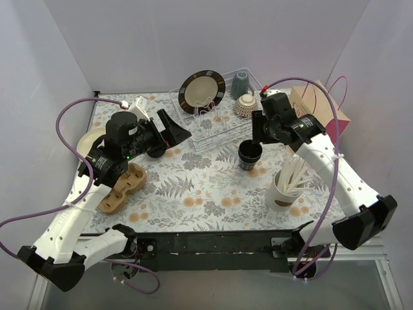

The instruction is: Pack the takeout coffee

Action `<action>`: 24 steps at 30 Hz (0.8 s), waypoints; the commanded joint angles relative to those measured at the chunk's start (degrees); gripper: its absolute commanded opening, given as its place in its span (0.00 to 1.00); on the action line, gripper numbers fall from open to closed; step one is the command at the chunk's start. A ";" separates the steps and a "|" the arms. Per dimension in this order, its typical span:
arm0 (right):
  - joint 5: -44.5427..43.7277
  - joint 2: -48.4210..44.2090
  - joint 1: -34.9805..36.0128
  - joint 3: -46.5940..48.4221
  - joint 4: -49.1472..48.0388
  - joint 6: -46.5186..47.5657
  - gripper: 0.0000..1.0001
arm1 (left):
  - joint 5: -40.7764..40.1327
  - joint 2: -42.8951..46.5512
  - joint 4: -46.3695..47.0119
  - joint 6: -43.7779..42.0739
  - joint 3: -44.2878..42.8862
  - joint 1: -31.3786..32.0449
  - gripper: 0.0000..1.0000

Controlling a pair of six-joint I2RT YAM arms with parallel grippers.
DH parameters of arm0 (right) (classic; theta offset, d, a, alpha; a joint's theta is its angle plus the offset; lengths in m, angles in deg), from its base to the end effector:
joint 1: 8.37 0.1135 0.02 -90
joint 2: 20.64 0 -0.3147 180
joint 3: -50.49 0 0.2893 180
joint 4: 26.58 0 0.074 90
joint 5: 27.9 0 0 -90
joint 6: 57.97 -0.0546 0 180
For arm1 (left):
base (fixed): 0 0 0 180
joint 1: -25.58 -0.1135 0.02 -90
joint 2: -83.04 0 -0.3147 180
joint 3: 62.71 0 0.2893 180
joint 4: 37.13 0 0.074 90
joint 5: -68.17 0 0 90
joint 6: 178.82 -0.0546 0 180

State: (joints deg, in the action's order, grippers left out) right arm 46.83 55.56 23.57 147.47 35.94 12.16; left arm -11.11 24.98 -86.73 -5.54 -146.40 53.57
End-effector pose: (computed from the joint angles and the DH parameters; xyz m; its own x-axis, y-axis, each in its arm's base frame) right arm 0.2706 0.1518 0.4374 -0.6481 -0.0177 -0.7613 -0.1311 0.9874 0.0887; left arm 0.1992 -0.1174 0.4538 -0.6490 -0.7601 -0.0319 -0.2848 0.2815 -0.9163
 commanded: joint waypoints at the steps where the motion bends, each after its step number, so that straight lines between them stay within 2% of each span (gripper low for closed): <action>1: -5.22 5.17 -1.27 1.91 1.84 3.88 0.56 | -1.23 2.16 -1.83 -1.11 -1.32 0.23 0.98; 4: -2.67 8.68 -2.94 2.17 1.84 4.50 0.48 | -0.70 2.69 -1.84 -1.02 -0.35 0.31 0.98; 13: 4.80 16.87 -9.00 3.67 -0.71 7.22 0.39 | -0.61 2.95 -3.15 -1.64 -0.52 0.31 0.98; 24: 6.48 19.59 -9.71 2.26 -1.76 8.80 0.35 | -1.49 3.57 -3.42 -1.02 0.36 0.23 0.98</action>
State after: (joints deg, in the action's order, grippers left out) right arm 52.38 74.66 14.13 148.43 35.98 19.92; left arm -11.68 26.77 -89.46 -6.33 -146.36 53.57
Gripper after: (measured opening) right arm 0.353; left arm 0.982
